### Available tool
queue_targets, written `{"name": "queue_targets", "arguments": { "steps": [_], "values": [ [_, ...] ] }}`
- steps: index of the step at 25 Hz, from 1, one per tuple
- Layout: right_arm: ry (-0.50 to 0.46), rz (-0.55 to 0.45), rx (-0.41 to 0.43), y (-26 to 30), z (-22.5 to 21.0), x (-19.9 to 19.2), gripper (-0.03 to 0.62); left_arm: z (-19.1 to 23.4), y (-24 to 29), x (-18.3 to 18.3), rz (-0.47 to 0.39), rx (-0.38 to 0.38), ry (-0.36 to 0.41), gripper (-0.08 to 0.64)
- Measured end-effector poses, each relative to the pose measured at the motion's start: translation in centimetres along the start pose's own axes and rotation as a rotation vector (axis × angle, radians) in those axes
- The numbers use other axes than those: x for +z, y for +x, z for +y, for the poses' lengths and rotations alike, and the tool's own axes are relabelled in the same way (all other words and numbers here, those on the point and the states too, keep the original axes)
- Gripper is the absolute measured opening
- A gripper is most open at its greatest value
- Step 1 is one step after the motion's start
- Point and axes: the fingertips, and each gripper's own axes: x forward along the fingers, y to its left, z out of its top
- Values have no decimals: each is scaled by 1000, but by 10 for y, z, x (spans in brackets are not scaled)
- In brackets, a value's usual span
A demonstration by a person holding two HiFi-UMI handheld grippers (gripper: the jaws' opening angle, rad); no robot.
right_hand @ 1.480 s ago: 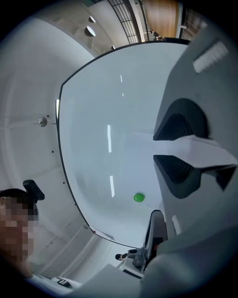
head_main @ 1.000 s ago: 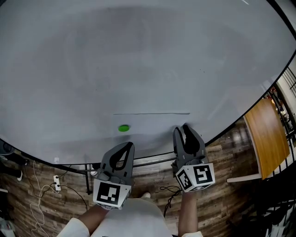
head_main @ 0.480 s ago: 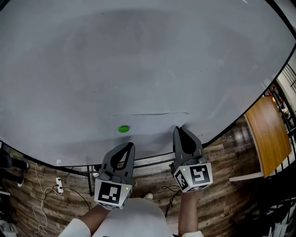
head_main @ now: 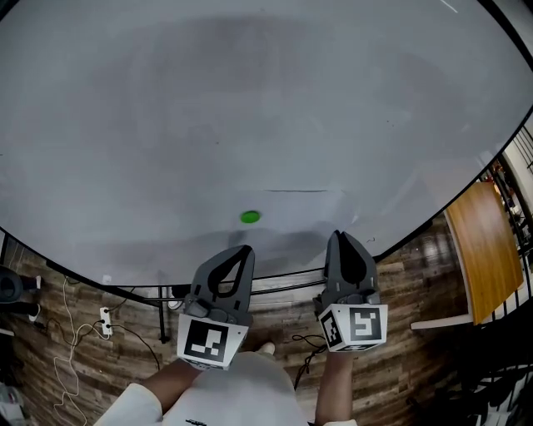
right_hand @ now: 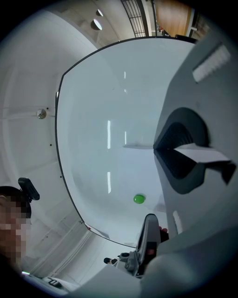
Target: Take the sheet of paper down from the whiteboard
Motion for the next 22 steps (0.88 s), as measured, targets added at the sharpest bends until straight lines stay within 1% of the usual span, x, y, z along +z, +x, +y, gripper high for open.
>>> {"name": "queue_targets", "arguments": {
  "steps": [5, 8, 11, 15, 17, 19, 22],
  "values": [
    [10, -7, 0, -8, 7, 5, 11, -1, 1, 7, -9, -8, -2, 11],
    [11, -11, -3, -11, 9, 7, 11, -1, 4, 13, -18, -2, 13, 76],
    [14, -13, -3, -13, 12, 7, 11, 0, 8, 16, -17, 17, 59, 100],
    [15, -14, 5, -13, 11, 7, 11, 0, 16, 22, -25, 71, 173, 102],
    [14, -14, 9, -14, 11, 7, 11, -1, 18, 24, -40, 92, 210, 101],
    [13, -15, 14, -13, 12, 7, 11, 1, 20, 27, -55, 110, 227, 102],
    [17, -16, 24, -11, 12, 6, 11, 6, 26, 29, -49, 137, 225, 102]
  ]
}}
